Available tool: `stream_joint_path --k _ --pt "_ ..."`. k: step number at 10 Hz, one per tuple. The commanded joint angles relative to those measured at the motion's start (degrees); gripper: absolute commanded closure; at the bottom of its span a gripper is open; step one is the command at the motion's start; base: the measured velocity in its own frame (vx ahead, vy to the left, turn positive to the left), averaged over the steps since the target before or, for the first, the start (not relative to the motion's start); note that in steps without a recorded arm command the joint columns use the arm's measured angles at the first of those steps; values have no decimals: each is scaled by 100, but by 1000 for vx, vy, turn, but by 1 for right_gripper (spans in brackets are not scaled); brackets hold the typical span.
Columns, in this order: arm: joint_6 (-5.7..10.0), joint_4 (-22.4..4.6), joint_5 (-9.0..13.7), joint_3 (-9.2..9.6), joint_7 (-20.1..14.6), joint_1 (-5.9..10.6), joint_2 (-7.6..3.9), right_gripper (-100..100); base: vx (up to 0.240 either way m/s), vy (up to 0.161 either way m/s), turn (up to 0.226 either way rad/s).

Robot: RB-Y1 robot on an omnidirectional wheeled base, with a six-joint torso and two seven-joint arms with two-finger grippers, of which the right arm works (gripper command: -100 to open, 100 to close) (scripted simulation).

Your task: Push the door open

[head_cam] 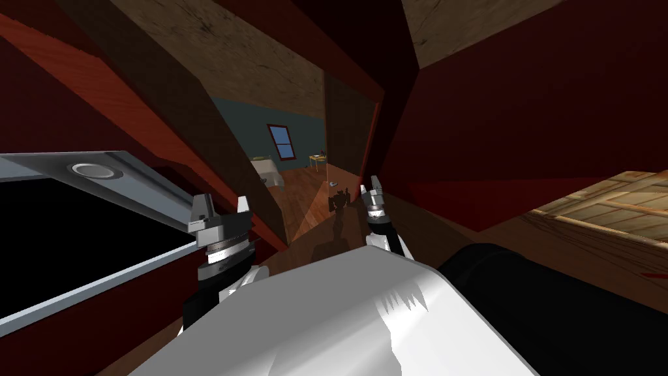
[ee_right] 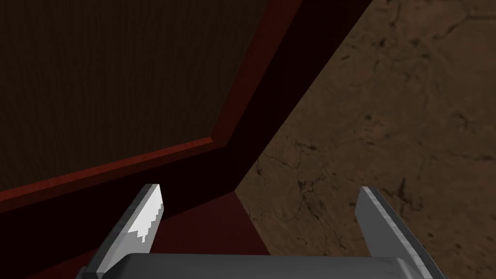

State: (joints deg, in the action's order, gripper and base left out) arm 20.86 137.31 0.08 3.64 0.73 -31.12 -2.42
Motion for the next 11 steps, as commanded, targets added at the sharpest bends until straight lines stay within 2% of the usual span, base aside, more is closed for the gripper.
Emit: stream_joint_path --k 1,7,11 --pt "62 -214 0 27 -6 48 -23 -100 220 -40 29" --pt "231 -802 -1 103 -22 179 -74 -100 88 -38 42" --pt "395 -1367 -2 176 -37 307 -113 -100 93 -63 51"
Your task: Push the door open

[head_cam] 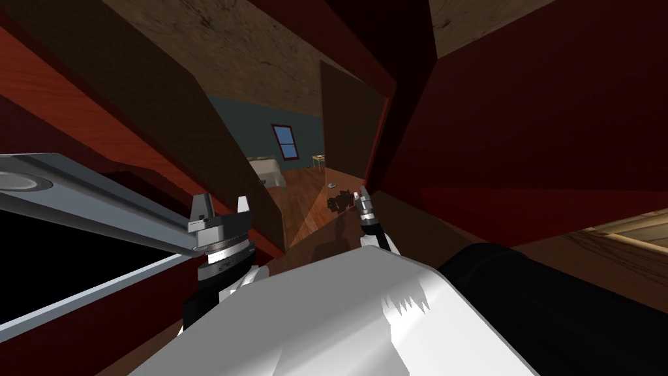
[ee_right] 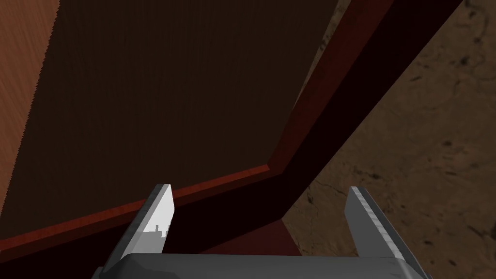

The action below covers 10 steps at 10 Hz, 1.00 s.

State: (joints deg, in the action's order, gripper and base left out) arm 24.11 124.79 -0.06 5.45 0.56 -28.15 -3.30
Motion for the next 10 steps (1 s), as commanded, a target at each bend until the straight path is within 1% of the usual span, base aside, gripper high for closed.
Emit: stream_joint_path --k 1,6,7,9,10 --pt "117 -286 11 16 -25 47 -34 -100 93 -68 61" --pt "366 -1128 10 127 -48 240 -78 -100 94 -62 61" --pt "366 -1151 10 127 -48 240 -78 -100 68 -48 21" --pt "475 -1506 10 175 -58 325 -92 -100 69 -55 50" --pt "475 -1529 10 175 -58 325 -92 -100 60 -52 29"
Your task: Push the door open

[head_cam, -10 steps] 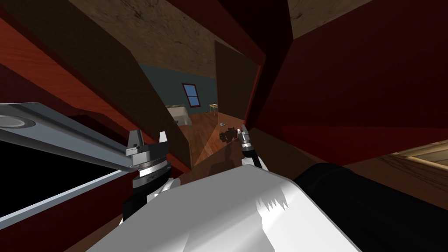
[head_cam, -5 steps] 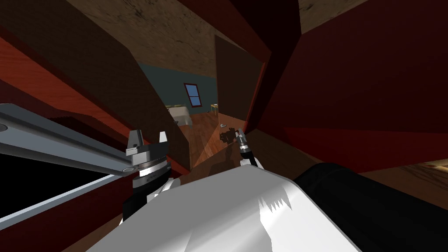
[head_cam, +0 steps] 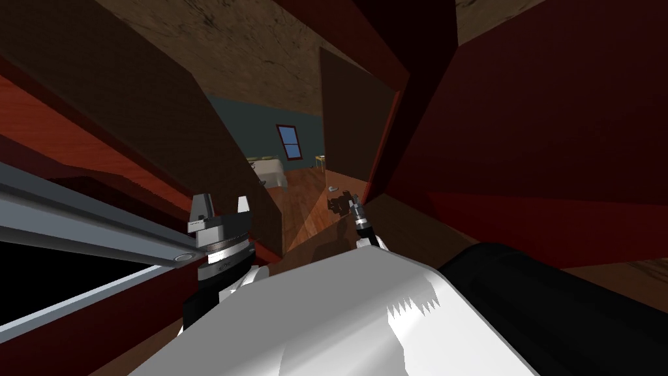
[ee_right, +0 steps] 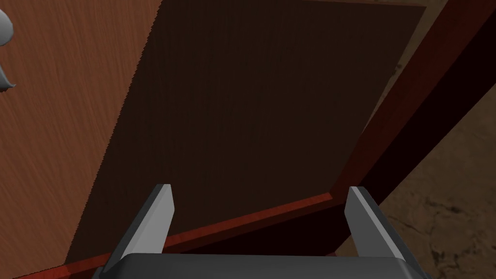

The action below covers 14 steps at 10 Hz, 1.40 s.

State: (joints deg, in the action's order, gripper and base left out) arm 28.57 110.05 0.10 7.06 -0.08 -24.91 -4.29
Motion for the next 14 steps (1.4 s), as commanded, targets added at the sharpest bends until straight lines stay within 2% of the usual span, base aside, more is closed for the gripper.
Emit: stream_joint_path --k 1,4,5,8,9,14 --pt "84 -245 -6 38 2 43 0 -100 49 -57 39" --pt "252 -798 -7 113 -14 174 -15 -100 85 -74 74" --pt "252 -830 -7 113 -14 174 -15 -100 62 -63 22" --pt "421 -1351 -8 188 -30 306 -26 -100 71 -62 57" --pt "421 -1419 -8 188 -30 306 -26 -100 52 -54 30" --pt "698 -2321 -9 312 -56 521 -32 -100 77 -74 63"
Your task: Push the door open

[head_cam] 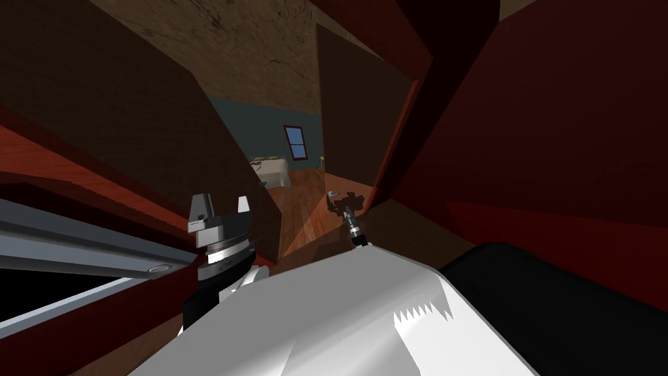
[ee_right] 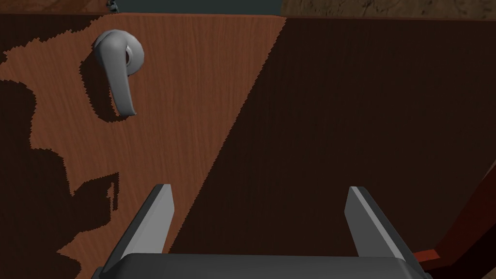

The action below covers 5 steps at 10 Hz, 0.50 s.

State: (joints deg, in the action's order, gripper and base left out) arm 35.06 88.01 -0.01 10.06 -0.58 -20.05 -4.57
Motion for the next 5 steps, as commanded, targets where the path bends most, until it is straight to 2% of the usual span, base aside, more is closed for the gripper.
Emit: stream_joint_path --k 1,3,5 --pt "49 -178 2 12 -6 35 -4 -100 59 -54 29" --pt "153 -524 1 58 -16 115 -2 -100 57 -56 53" --pt "254 -891 1 104 -25 194 1 -100 74 -88 63"
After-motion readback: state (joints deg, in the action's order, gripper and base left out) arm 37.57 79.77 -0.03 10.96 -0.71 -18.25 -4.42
